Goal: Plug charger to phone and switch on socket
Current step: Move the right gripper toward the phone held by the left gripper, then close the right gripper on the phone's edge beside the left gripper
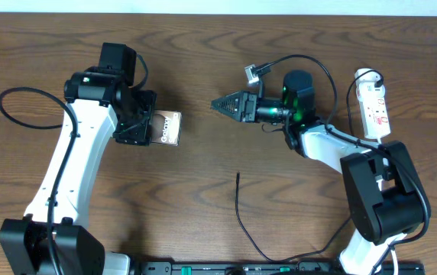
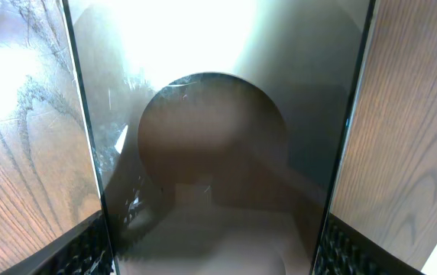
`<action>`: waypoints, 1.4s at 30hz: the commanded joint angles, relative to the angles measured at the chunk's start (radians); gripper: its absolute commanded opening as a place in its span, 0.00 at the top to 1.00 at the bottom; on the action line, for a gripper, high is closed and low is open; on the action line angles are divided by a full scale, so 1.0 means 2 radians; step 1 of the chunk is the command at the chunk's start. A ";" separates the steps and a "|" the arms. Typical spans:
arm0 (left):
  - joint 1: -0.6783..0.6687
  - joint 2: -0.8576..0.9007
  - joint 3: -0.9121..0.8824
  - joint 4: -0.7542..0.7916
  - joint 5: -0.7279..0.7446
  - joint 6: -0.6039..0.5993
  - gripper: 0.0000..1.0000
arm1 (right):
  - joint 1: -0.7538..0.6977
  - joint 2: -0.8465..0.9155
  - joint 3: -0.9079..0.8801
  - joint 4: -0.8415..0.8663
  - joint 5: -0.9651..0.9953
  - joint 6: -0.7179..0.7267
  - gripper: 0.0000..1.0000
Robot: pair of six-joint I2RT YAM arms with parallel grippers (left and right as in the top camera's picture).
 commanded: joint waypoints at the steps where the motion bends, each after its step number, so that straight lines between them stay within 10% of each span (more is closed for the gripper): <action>1: -0.005 -0.002 0.004 -0.001 -0.006 -0.004 0.92 | 0.020 0.002 0.007 0.016 -0.015 -0.021 0.15; 9: -0.014 -0.002 0.004 0.011 -0.006 -0.005 0.93 | 0.054 0.002 0.007 0.116 -0.014 0.069 0.16; 42: -0.031 -0.002 0.004 0.017 0.032 -0.005 0.93 | 0.135 0.002 0.007 0.038 0.091 0.167 0.23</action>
